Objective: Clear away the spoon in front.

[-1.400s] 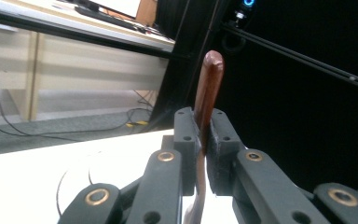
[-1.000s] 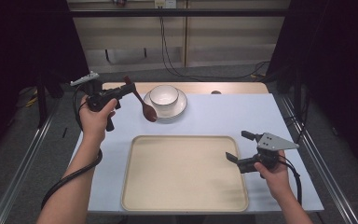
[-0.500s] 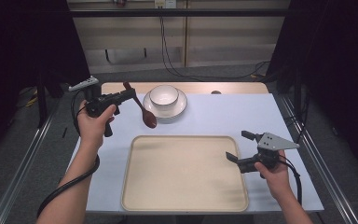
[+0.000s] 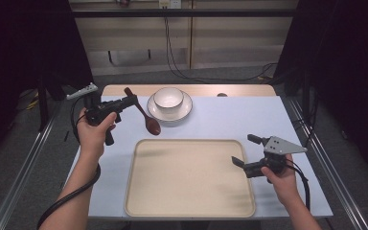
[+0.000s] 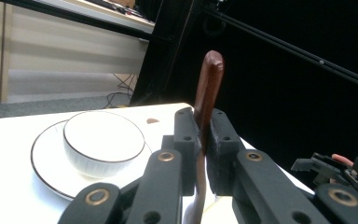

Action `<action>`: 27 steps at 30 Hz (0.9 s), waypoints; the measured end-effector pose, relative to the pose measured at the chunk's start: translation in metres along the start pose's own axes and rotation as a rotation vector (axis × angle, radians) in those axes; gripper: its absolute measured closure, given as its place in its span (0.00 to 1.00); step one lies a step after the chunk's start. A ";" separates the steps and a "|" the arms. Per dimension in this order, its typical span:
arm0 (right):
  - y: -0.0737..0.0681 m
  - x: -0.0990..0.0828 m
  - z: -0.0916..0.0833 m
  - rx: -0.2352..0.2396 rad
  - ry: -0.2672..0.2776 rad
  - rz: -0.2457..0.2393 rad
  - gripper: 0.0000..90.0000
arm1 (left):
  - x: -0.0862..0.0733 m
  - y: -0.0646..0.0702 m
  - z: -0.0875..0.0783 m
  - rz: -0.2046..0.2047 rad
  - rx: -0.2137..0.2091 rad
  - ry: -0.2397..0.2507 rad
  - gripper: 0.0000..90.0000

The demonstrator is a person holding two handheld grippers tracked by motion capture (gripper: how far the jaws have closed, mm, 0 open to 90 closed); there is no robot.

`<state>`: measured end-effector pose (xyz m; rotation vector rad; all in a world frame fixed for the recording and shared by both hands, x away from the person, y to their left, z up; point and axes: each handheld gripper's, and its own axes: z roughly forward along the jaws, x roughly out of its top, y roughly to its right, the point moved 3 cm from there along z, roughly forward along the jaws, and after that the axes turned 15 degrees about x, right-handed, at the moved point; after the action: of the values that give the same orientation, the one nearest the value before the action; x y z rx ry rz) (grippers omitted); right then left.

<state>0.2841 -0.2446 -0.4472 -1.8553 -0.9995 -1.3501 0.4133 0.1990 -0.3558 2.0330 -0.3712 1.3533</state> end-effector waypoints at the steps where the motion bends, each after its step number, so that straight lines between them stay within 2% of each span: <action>1: 0.000 0.000 0.000 -0.001 -0.002 -0.003 0.02 | -0.001 0.000 0.000 0.001 -0.006 -0.002 0.93; 2: 0.000 0.000 0.000 -0.001 -0.002 -0.003 0.02 | -0.002 0.002 0.000 -0.007 -0.007 -0.003 0.93; 5: 0.000 0.000 0.000 -0.001 -0.002 -0.006 0.02 | -0.004 0.003 -0.001 0.014 -0.019 -0.014 0.93; 7: 0.000 0.000 0.000 0.000 -0.001 -0.006 0.02 | -0.005 0.004 -0.001 0.010 -0.018 -0.014 0.93; 8: 0.000 0.000 0.001 -0.001 -0.002 -0.006 0.02 | -0.006 0.004 -0.002 0.025 -0.023 -0.020 0.93; 10: 0.000 0.000 0.000 -0.001 -0.006 -0.003 0.02 | -0.006 0.007 -0.002 0.009 -0.027 -0.014 0.93; 18: -0.001 -0.001 0.002 0.015 -0.018 0.001 0.02 | -0.009 0.015 -0.006 0.032 -0.067 -0.028 0.93; 21: -0.001 -0.001 0.002 0.017 -0.016 0.003 0.02 | -0.010 0.018 -0.007 0.044 -0.066 -0.034 0.93; 27: -0.001 -0.001 0.002 0.017 -0.017 0.002 0.02 | -0.014 0.023 -0.010 0.038 -0.097 -0.046 0.93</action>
<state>0.2839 -0.2430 -0.4490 -1.8569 -1.0144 -1.3228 0.3878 0.1871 -0.3575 1.9893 -0.4888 1.2873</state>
